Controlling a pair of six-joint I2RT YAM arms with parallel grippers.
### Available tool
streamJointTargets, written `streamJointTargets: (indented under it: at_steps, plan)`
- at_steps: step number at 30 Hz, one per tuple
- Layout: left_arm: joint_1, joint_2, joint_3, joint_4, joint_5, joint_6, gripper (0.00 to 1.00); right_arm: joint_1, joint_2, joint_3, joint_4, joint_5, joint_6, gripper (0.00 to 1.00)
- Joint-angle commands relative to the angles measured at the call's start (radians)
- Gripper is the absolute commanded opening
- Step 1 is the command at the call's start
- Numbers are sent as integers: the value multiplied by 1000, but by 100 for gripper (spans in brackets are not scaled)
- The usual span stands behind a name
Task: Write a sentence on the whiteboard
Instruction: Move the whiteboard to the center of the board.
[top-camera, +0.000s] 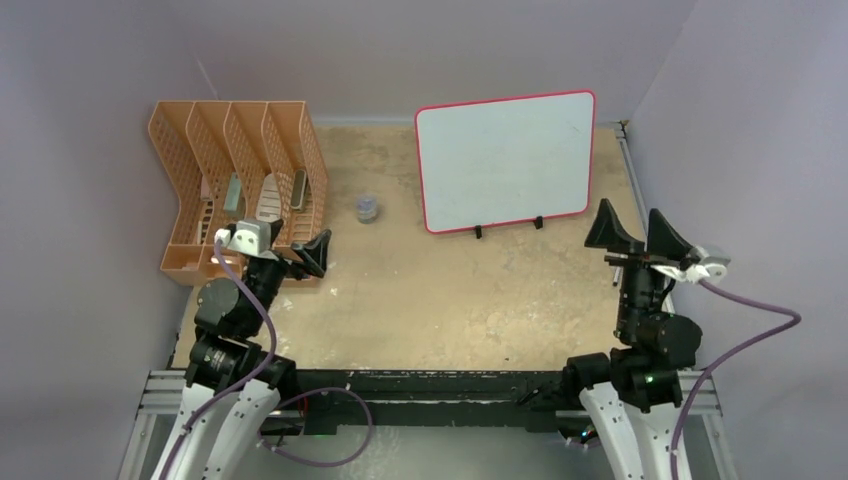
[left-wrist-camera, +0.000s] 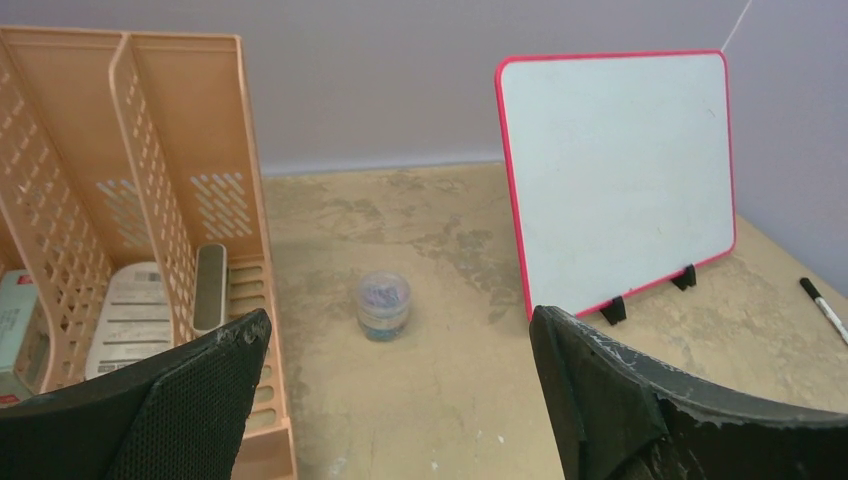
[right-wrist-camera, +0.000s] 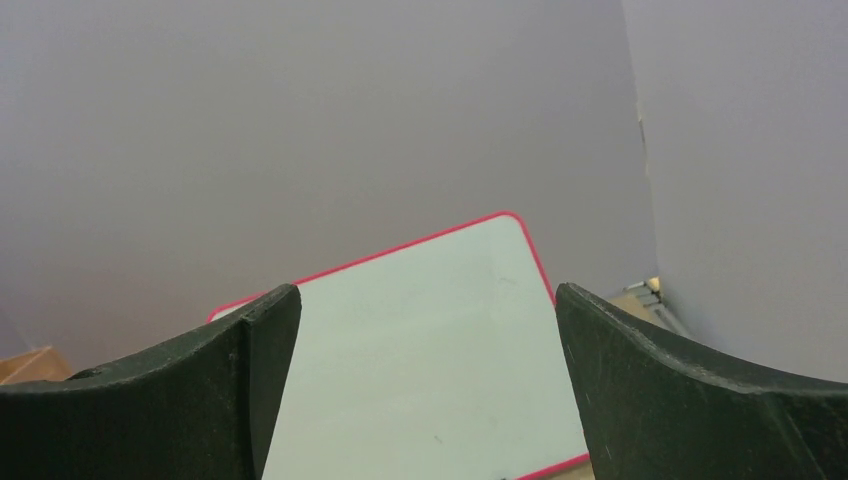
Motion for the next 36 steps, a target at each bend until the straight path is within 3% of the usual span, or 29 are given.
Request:
streamJointTargets:
  at_steps: [1, 9, 16, 27, 32, 36]
  plan:
    - [7, 26, 61, -27, 67, -47, 100, 4, 115, 90, -79, -97, 53, 99]
    - [7, 2, 64, -45, 85, -55, 100, 4, 395, 188, -237, -280, 109, 99]
    - [7, -2, 58, -39, 108, -33, 100, 16, 641, 197, -266, -388, 122, 96]
    - [7, -6, 52, -34, 107, -9, 100, 206, 1002, 218, -223, -227, 130, 87]
    - [7, -4, 48, -26, 119, -3, 100, 253, 1151, 264, -222, -192, 124, 79]
    - [6, -8, 48, -23, 121, -1, 100, 285, 1223, 290, -206, -166, 125, 78]
